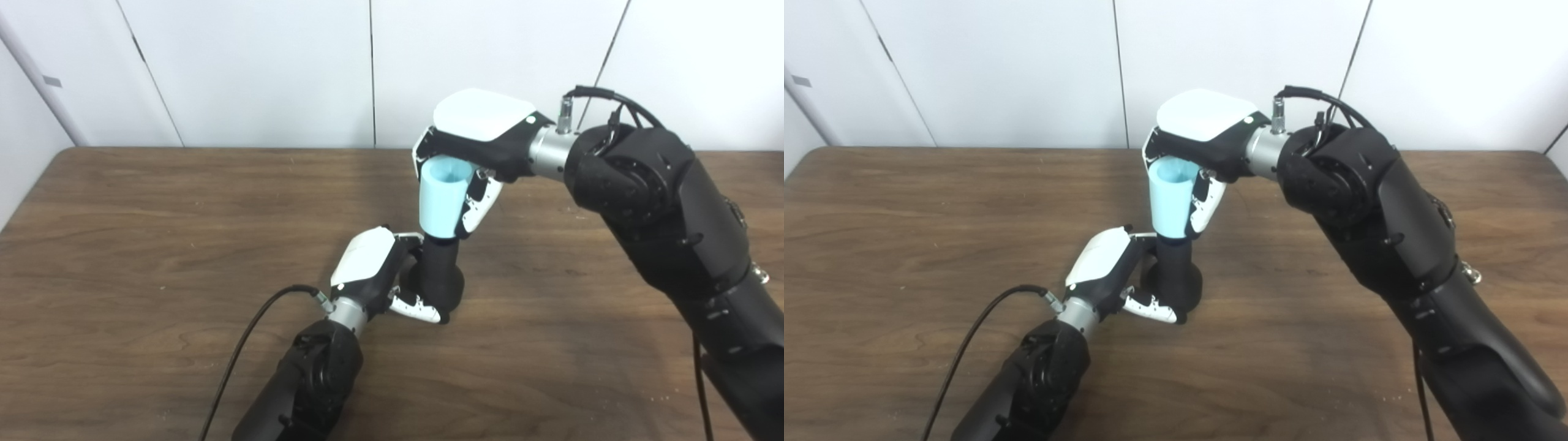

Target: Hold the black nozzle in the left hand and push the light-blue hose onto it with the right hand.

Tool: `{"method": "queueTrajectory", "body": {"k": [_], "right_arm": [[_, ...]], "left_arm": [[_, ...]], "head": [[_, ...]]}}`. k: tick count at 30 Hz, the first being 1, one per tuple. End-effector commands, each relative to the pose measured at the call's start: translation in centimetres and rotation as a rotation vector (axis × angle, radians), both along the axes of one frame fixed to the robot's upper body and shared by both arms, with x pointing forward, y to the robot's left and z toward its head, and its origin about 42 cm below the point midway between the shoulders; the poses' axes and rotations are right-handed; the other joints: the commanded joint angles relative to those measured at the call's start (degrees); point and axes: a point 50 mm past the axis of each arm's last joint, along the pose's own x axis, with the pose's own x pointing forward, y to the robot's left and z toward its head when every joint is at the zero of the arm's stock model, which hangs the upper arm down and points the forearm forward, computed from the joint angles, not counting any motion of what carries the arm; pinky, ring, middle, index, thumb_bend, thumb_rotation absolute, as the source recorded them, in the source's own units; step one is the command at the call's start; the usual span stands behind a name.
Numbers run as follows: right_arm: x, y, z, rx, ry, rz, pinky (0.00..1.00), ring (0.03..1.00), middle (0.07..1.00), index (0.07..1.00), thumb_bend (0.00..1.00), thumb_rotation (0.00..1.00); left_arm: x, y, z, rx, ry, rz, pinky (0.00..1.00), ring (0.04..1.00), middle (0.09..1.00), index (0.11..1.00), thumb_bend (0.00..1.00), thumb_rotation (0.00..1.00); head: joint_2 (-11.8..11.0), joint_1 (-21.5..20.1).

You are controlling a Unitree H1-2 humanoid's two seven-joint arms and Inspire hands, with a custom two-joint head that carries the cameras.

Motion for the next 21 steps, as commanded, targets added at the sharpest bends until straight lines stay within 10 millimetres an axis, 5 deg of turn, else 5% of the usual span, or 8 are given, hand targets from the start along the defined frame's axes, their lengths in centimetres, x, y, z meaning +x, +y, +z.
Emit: {"method": "queueTrajectory", "body": {"k": [1,21], "right_arm": [[-0.3,0.1,2.9,0.033,-0.086,0.007,0.32,0.452,0.483,0.453,0.5,0.0],[-0.7,-0.1,1.0,0.063,0.022,0.013,0.32,0.457,0.486,0.471,0.5,0.0]], "left_arm": [[-2.2,0.7,-5.4,0.094,0.254,-0.011,1.0,0.796,0.639,0.482,0.52,0.04],[-2.3,0.7,-5.3,0.095,0.253,-0.009,1.0,0.792,0.636,0.482,0.52,0.04]], "head": [[0.0,0.0],[0.8,-0.2]]}}
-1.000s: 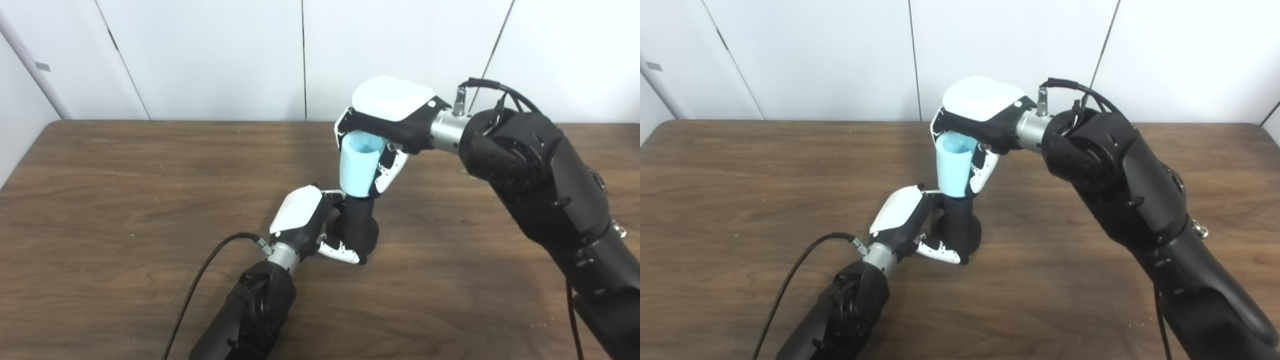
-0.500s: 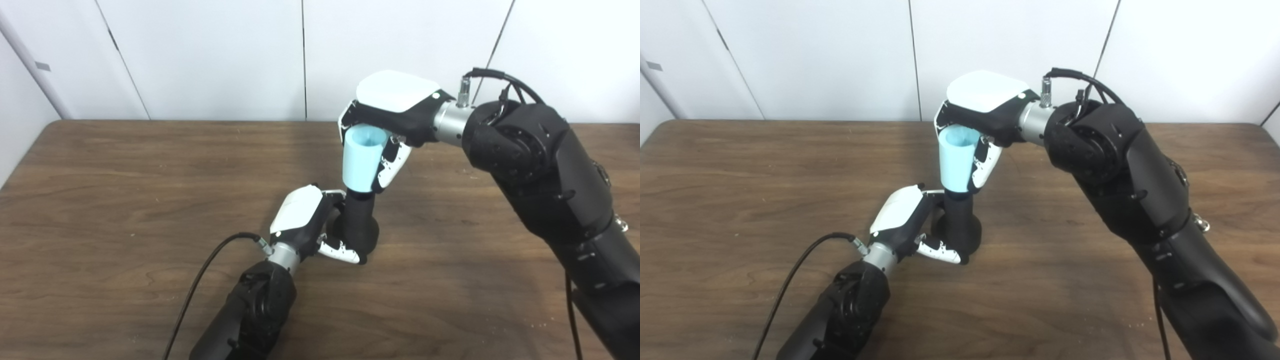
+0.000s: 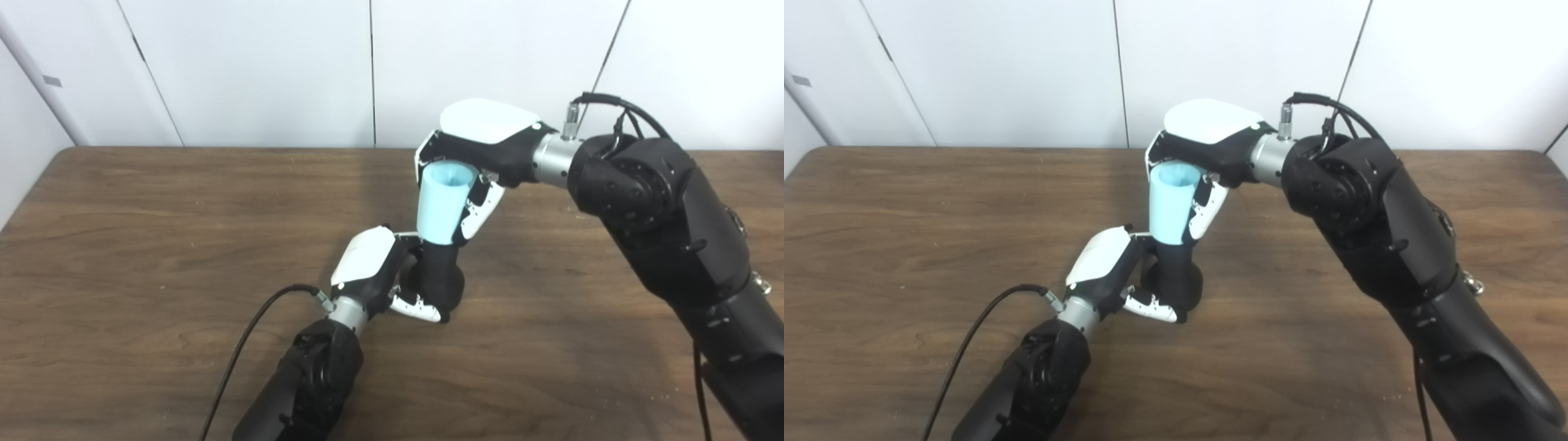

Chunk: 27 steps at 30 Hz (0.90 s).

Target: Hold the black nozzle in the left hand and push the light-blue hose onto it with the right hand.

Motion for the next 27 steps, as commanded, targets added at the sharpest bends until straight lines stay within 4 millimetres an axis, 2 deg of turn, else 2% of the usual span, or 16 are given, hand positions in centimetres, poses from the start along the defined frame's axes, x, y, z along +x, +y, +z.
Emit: {"method": "queueTrajectory", "body": {"k": [1,13,21,27], "right_arm": [[-0.5,0.2,1.9,0.006,-0.057,0.024,0.32,0.457,0.486,0.47,0.5,0.0],[-0.4,0.0,0.7,-0.024,-0.056,0.024,0.32,0.45,0.492,0.467,0.5,0.0],[-0.6,0.4,0.8,-0.045,-0.077,0.031,0.32,0.449,0.496,0.465,0.5,0.0],[-1.5,1.1,1.0,-0.08,-0.104,0.055,0.33,0.45,0.483,0.457,0.5,0.0]], "left_arm": [[-2.3,0.7,-5.3,0.093,0.254,-0.01,1.0,0.792,0.636,0.482,0.52,0.04],[-2.3,0.7,-5.3,0.09,0.256,-0.014,1.0,0.782,0.622,0.482,0.52,0.04],[-2.3,0.9,-5.2,0.091,0.255,-0.014,1.0,0.803,0.655,0.482,0.52,0.04],[-2.4,0.9,-5.3,0.093,0.257,-0.014,1.0,0.795,0.643,0.482,0.52,0.04]], "head": [[0.1,0.0],[0.3,-0.2],[0.4,-0.2],[0.5,-0.5]]}}
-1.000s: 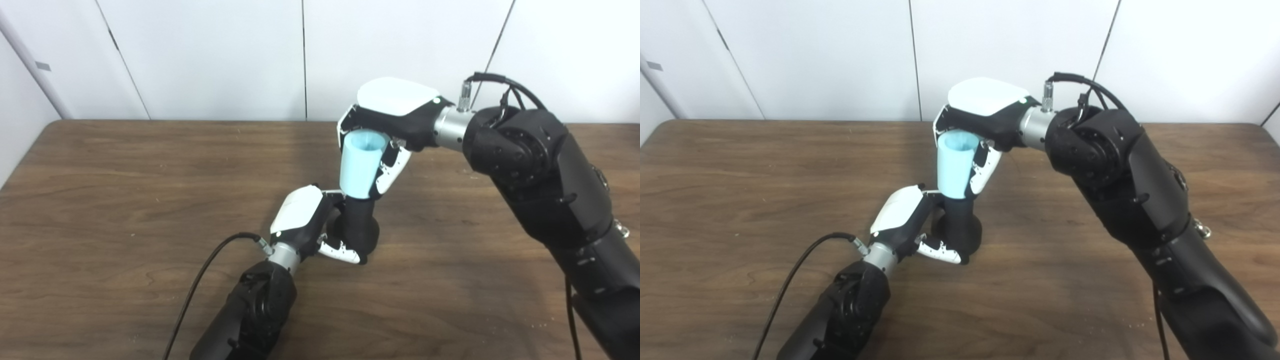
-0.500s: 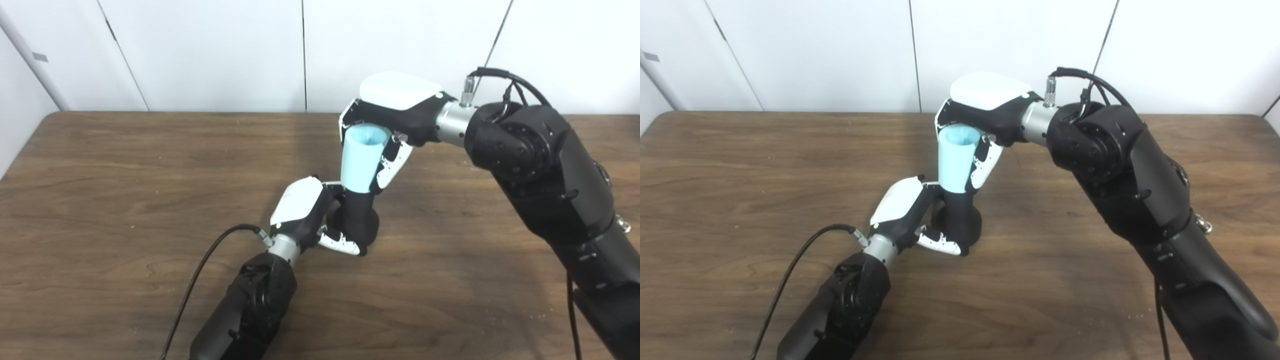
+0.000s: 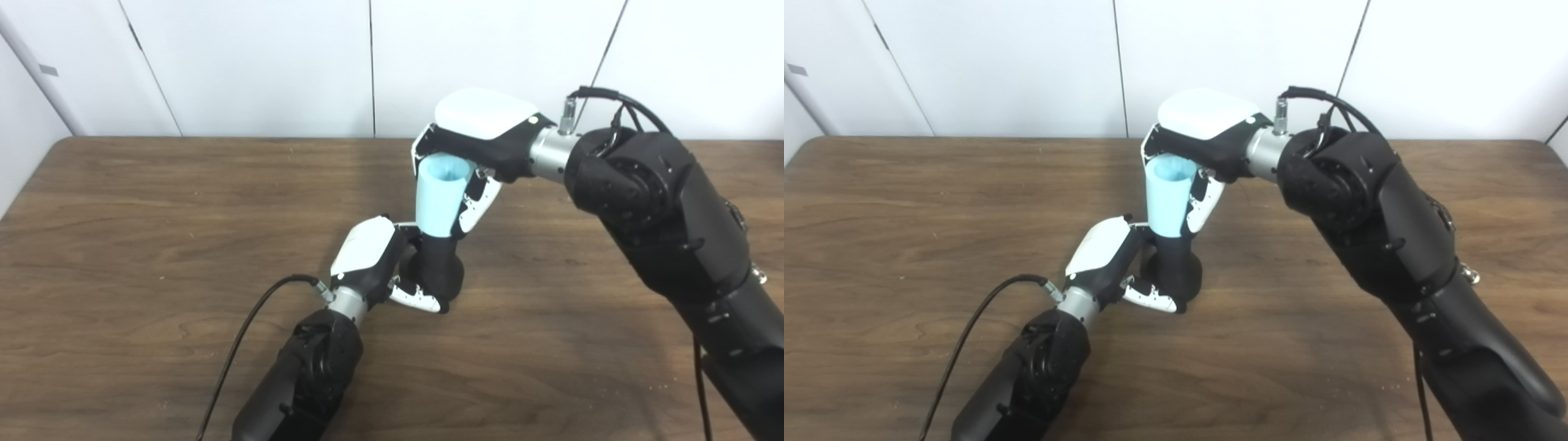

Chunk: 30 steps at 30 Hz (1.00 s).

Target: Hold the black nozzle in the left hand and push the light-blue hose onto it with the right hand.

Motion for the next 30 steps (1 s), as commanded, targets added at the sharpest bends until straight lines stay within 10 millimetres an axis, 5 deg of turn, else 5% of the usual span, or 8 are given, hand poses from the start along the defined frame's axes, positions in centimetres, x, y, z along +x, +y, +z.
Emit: {"method": "queueTrajectory", "body": {"k": [1,13,30], "right_arm": [[-0.6,0.3,1.3,-0.033,-0.048,0.036,0.33,0.45,0.482,0.458,0.5,0.0],[0.3,-0.1,3.2,-0.027,-0.075,0.054,0.33,0.43,0.483,0.442,0.5,0.0],[1.2,-0.7,2.6,-0.027,-0.067,0.021,0.32,0.43,0.483,0.438,0.5,0.0]], "left_arm": [[-2.4,0.8,-5.3,0.095,0.255,-0.015,1.0,0.796,0.644,0.482,0.52,0.04],[-2.3,0.8,-5.3,0.092,0.258,-0.017,1.0,0.775,0.617,0.482,0.52,0.04],[-2.3,0.8,-5.3,0.085,0.259,-0.013,1.0,0.799,0.648,0.481,0.52,0.04]], "head": [[0.1,0.1],[0.0,0.1],[-0.1,0.1]]}}
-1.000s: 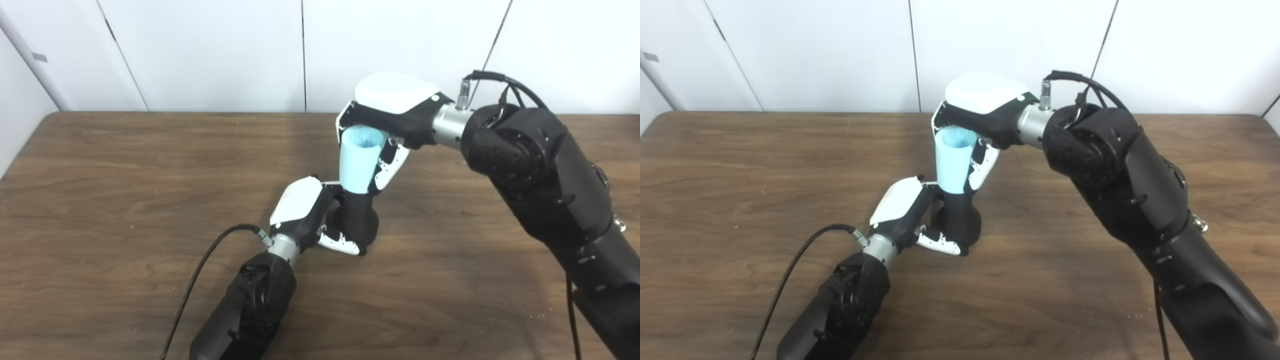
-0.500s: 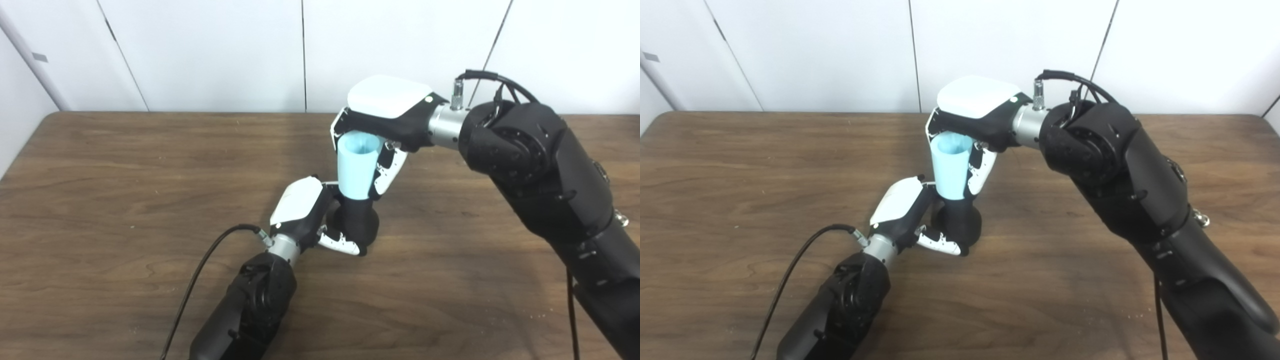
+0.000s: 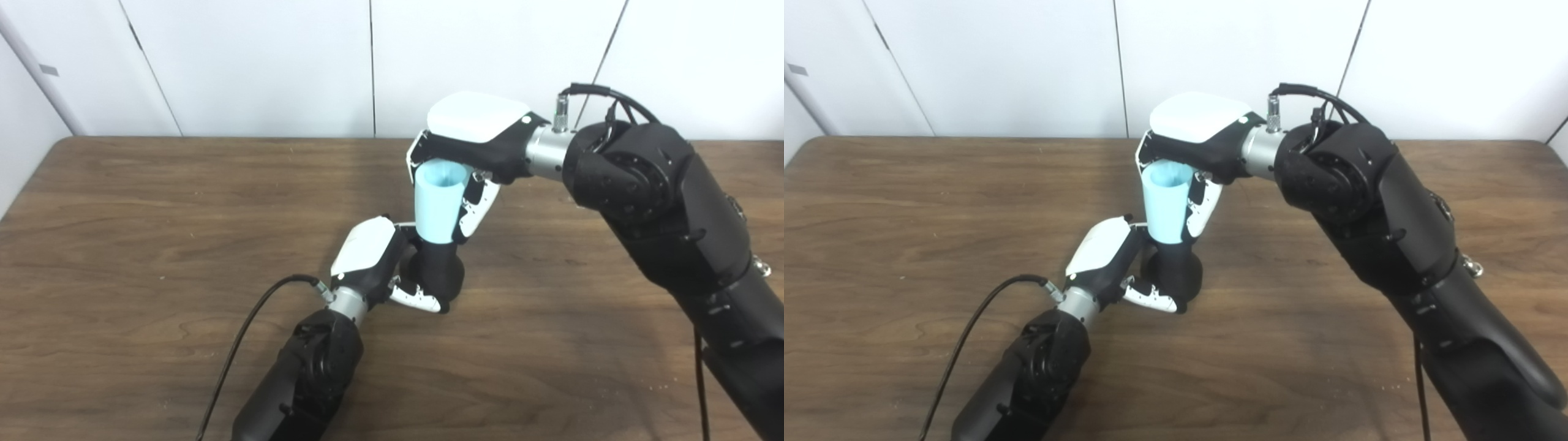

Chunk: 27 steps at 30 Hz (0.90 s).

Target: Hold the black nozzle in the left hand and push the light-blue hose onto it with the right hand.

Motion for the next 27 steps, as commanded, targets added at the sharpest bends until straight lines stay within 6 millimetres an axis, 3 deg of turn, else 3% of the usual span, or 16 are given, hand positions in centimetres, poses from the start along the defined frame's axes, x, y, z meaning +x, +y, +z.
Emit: {"method": "queueTrajectory", "body": {"k": [1,10,20,27], "right_arm": [[0.63,-0.81,2.12,0.005,-0.092,-0.023,0.33,0.435,0.486,0.449,0.5,0.0],[0.74,-0.9,1.98,0.013,-0.123,-0.031,0.34,0.444,0.486,0.455,0.5,0.0],[0.51,-1.35,1.6,0.039,-0.171,-0.025,0.33,0.446,0.487,0.454,0.5,0.0],[0.71,-1.57,1.46,0.038,-0.174,-0.028,0.33,0.444,0.487,0.455,0.5,0.0]], "left_arm": [[-2.3,0.82,-5.32,0.085,0.26,-0.012,1.0,0.794,0.644,0.481,0.52,0.04],[-2.43,0.84,-5.36,0.08,0.267,-0.01,1.0,0.776,0.624,0.482,0.52,0.04],[-2.58,0.6,-5.21,0.097,0.271,-0.021,1.0,0.831,0.698,0.482,0.52,0.04],[-2.77,0.63,-5.28,0.088,0.278,-0.019,1.0,0.82,0.676,0.482,0.52,0.04]], "head": [[0.0,0.0],[0.2,0.0],[0.5,-0.3],[0.7,-0.1]]}}
